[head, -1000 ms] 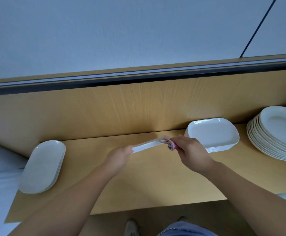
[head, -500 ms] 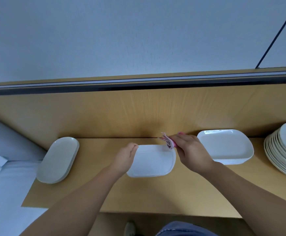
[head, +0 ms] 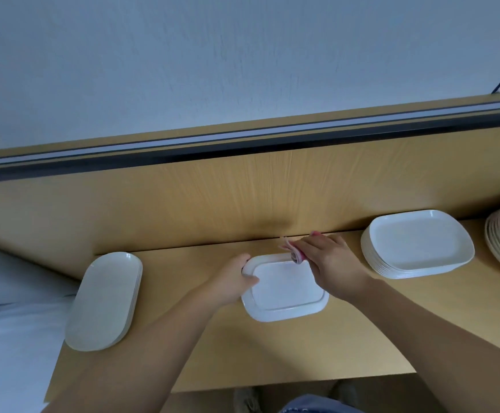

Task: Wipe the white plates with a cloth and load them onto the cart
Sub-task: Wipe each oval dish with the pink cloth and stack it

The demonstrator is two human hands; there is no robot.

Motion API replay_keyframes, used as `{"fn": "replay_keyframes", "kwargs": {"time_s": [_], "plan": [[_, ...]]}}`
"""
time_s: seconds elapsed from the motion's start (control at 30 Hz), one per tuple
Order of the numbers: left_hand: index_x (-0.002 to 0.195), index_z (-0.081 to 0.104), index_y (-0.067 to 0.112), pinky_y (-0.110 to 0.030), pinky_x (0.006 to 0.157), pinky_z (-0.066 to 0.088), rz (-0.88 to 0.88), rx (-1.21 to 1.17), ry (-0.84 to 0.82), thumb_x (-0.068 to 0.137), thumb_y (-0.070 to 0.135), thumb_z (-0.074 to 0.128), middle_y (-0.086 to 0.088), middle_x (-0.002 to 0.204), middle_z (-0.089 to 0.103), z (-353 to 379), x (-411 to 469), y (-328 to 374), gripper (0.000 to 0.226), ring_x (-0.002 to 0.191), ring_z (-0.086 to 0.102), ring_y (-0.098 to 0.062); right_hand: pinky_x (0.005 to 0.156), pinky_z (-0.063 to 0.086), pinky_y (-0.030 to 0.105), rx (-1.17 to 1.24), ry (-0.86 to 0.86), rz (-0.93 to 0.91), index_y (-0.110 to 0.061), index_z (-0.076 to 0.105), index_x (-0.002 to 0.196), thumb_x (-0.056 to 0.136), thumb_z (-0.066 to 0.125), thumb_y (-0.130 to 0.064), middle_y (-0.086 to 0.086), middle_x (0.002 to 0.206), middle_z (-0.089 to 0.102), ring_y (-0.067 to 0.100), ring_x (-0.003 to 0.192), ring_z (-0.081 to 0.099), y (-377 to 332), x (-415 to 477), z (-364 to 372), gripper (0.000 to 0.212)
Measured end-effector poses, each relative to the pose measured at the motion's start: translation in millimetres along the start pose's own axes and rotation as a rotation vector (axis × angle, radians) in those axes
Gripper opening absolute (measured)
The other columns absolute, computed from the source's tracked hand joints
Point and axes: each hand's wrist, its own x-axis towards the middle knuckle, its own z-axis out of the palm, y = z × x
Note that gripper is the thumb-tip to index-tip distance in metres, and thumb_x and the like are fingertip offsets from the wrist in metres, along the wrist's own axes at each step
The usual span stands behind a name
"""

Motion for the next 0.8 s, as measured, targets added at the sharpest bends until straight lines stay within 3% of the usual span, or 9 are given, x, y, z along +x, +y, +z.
{"fn": "replay_keyframes", "kwargs": {"time_s": [0.1,0.17,0.23,0.3,0.37,0.43,0.57,0.7,0.8], "plan": [[0.087,0.060,0.010,-0.029,0.061,0.038,0.021,-0.007,0.069,0.079,0.021,0.064,-0.002,0.077,0.059,3,4,-3,0.014,0.068,0.051,-0.015,0.095,0.040,0.030,-0.044,-0.099,-0.109,-0.023,0.065,0.121,0.068,0.066,0.002,-0.008,0.102,0.068,0.020,0.095,0.065,-18,14,18,0.058],[0.094,0.064,0.014,-0.024,0.061,0.040,0.024,-0.030,0.085,0.082,0.015,0.066,0.003,0.083,0.066,5,6,-4,0.013,0.073,0.058,-0.011,0.096,0.042,0.035,-0.074,-0.200,-0.164,-0.024,0.066,0.117,0.063,0.069,-0.001,-0.009,0.098,0.066,0.018,0.092,0.064,-28,22,29,0.058],[0.107,0.065,0.017,-0.024,0.067,0.047,0.011,-0.058,0.095,0.080,0.016,0.068,0.004,0.093,0.071,6,8,-1,0.027,0.086,0.065,-0.012,0.098,0.041,0.042,-0.116,-0.259,-0.171,-0.022,0.067,0.109,0.058,0.071,-0.004,-0.008,0.095,0.066,0.019,0.088,0.064,-34,26,39,0.054],[0.105,0.065,0.022,-0.031,0.075,0.053,0.002,-0.063,0.114,0.077,0.020,0.070,0.003,0.095,0.073,7,9,3,0.029,0.092,0.067,-0.015,0.099,0.044,0.047,-0.131,-0.336,-0.156,-0.015,0.064,0.120,0.059,0.072,-0.004,-0.002,0.103,0.066,0.023,0.092,0.064,-35,29,48,0.062],[0.106,0.063,0.024,-0.030,0.073,0.049,-0.014,-0.069,0.143,0.078,0.017,0.071,0.000,0.095,0.072,8,10,9,0.029,0.091,0.066,-0.017,0.108,0.036,0.048,-0.097,-0.419,-0.143,-0.008,0.047,0.140,0.071,0.064,-0.002,0.006,0.126,0.059,0.030,0.110,0.058,-35,28,56,0.072],[0.119,0.056,0.016,-0.026,0.068,0.046,-0.055,-0.088,0.172,0.080,0.017,0.073,-0.003,0.100,0.070,11,13,9,0.043,0.093,0.064,-0.018,0.117,0.020,0.044,-0.066,-0.492,-0.105,-0.010,0.028,0.151,0.082,0.053,-0.002,0.007,0.145,0.044,0.032,0.128,0.043,-36,27,57,0.073],[0.131,0.044,0.010,-0.031,0.078,0.050,-0.138,-0.018,0.182,0.084,0.017,0.069,-0.006,0.113,0.061,18,11,4,0.054,0.100,0.059,-0.020,0.121,0.005,0.035,-0.085,-0.552,-0.091,-0.017,0.011,0.155,0.092,0.041,-0.004,0.000,0.156,0.025,0.022,0.142,0.024,-24,25,49,0.071],[0.129,0.046,0.011,-0.033,0.082,0.052,-0.165,-0.004,0.205,0.085,0.019,0.067,-0.005,0.115,0.060,20,12,2,0.050,0.101,0.060,-0.020,0.120,0.010,0.029,-0.103,-0.567,0.061,-0.022,0.011,0.154,0.092,0.039,-0.004,-0.005,0.158,0.021,0.016,0.143,0.023,16,6,42,0.070],[0.127,0.047,0.014,-0.031,0.077,0.052,-0.185,-0.014,0.212,0.085,0.019,0.067,-0.003,0.113,0.060,20,13,4,0.046,0.098,0.061,-0.019,0.109,0.034,0.028,-0.042,-0.575,0.275,-0.023,0.012,0.155,0.098,0.039,-0.011,-0.005,0.157,0.026,0.018,0.139,0.034,42,-16,35,0.064]]}}
